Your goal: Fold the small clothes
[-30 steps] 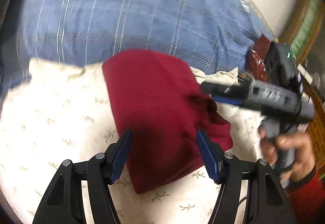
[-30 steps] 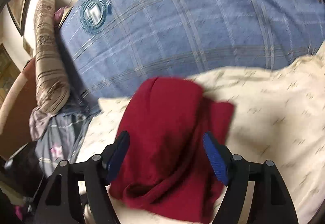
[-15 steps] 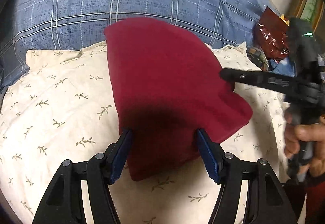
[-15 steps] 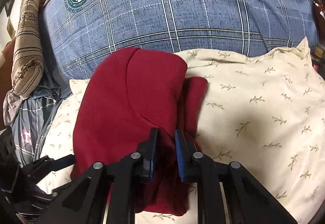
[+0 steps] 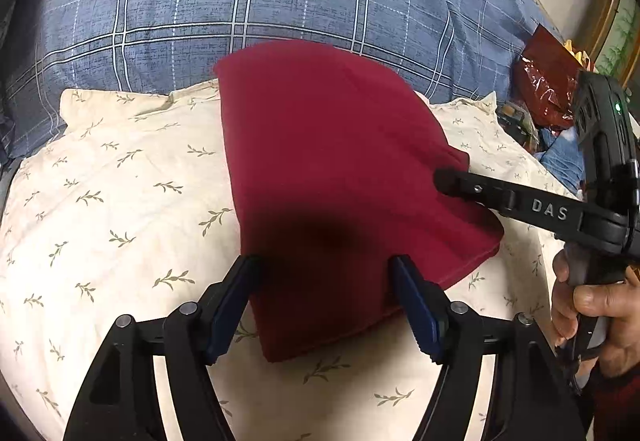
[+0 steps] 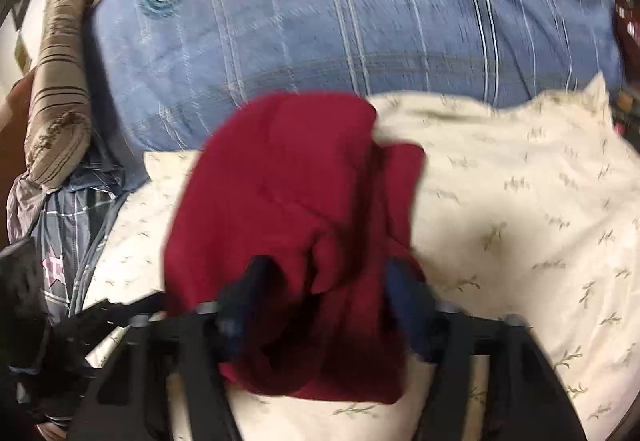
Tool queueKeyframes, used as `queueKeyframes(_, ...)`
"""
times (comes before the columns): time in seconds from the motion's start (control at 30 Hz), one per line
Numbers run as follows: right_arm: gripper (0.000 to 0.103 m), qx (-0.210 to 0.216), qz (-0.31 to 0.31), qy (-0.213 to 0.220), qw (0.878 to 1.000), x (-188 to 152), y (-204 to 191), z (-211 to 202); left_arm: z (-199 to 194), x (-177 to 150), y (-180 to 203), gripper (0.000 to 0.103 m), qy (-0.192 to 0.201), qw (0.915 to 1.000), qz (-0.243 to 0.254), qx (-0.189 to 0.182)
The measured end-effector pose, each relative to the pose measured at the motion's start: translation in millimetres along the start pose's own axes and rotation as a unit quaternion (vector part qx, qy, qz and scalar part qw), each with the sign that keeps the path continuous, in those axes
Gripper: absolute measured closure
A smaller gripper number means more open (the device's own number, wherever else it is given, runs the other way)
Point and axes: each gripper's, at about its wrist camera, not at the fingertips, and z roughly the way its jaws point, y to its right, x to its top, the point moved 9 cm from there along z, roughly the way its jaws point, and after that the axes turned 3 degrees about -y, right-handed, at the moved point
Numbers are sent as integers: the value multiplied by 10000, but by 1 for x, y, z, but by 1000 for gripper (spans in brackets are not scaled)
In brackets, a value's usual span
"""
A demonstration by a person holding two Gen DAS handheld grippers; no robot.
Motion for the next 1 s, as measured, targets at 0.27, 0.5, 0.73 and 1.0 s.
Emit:
queueKeyframes(0.27, 81, 88, -116, 54, 9999, -6, -3, -9, -7, 7, -9, 32, 50, 9998, -167, -44)
queueKeyframes(0.5, 24, 400, 470, 505, 9968, 11, 10, -28, -9, 28, -46, 26, 282, 9955, -855, -290)
queueKeyframes(0.73, 19, 535, 743, 339, 9952, 30, 18, -6, 16, 40, -60, 26, 48, 9915, -1182, -538)
queueKeyframes(1.0, 16, 716, 910, 148, 9932, 39, 23, 30, 46, 58, -56, 21, 40, 9909, -1115, -755)
